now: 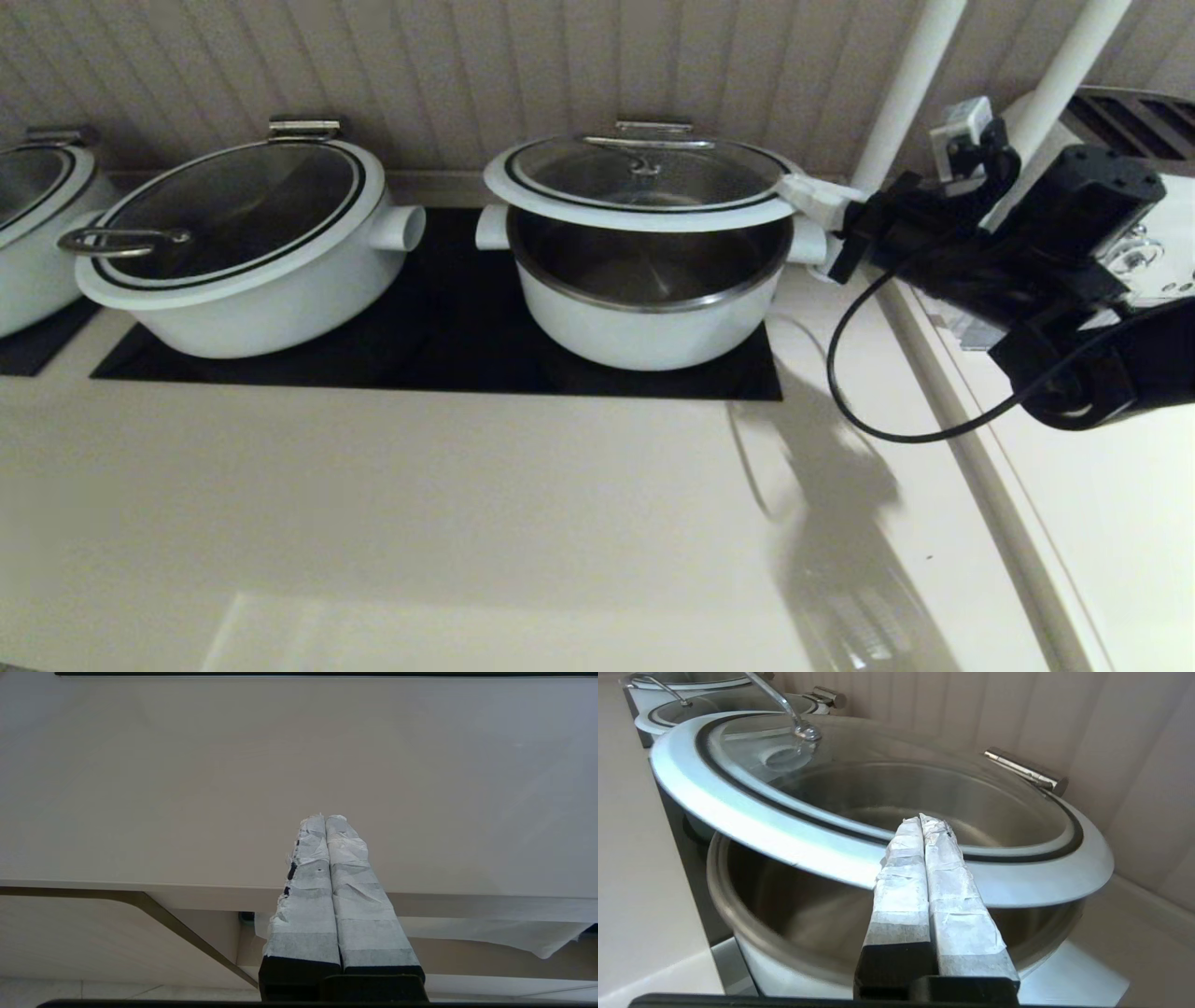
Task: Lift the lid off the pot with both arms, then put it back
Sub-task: Close the pot lid
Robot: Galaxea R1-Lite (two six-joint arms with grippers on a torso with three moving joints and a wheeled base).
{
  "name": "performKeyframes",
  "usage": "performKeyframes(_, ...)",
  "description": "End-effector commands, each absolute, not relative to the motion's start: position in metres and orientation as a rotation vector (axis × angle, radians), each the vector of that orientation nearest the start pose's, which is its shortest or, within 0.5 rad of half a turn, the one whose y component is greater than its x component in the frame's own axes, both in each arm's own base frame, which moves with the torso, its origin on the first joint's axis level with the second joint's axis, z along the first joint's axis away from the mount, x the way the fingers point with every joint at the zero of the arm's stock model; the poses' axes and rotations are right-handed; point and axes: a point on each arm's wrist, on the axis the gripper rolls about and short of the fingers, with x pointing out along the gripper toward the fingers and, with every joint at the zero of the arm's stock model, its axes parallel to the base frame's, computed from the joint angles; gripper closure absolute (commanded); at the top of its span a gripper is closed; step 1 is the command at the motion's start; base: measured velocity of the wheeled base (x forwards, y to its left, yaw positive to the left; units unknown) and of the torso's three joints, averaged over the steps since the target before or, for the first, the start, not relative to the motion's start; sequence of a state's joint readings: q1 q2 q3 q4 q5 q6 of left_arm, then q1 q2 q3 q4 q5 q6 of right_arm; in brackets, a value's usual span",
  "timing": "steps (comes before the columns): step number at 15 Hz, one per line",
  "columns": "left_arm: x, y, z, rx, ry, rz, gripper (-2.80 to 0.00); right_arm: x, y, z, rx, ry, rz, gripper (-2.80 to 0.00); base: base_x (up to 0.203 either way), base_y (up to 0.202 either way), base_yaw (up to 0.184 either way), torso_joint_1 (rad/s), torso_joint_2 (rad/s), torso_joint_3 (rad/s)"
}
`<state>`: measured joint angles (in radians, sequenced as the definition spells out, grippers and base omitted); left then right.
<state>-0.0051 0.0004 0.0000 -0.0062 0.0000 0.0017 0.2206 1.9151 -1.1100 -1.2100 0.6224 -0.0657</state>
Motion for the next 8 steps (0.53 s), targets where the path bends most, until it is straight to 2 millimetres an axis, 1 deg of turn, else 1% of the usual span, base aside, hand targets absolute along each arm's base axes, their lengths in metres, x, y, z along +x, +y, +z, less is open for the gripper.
performKeyframes(1, -0.023, 0.0, 0.076, 0.002, -0.007, -0.006, 0.0, 0.355, 0.093, 0.238, -0.144, -0.413, 0.824, 0.0, 0.0, 0.0, 0.0, 0.0, 0.0, 0.0)
performKeyframes(4, -0.023, 0.0, 0.076, 0.002, -0.006, -0.005, 0.0, 0.359, 0.096, 0.225, -0.162, -0.403, 0.826, 0.0, 0.0, 0.0, 0.0, 0.0, 0.0, 0.0)
performKeyframes(8, -0.023, 0.0, 0.076, 0.002, -0.007, -0.005, 0.0, 0.364, 0.104, 0.214, -0.158, -0.397, 0.842, 0.0, 0.0, 0.0, 0.0, 0.0, 0.0, 0.0)
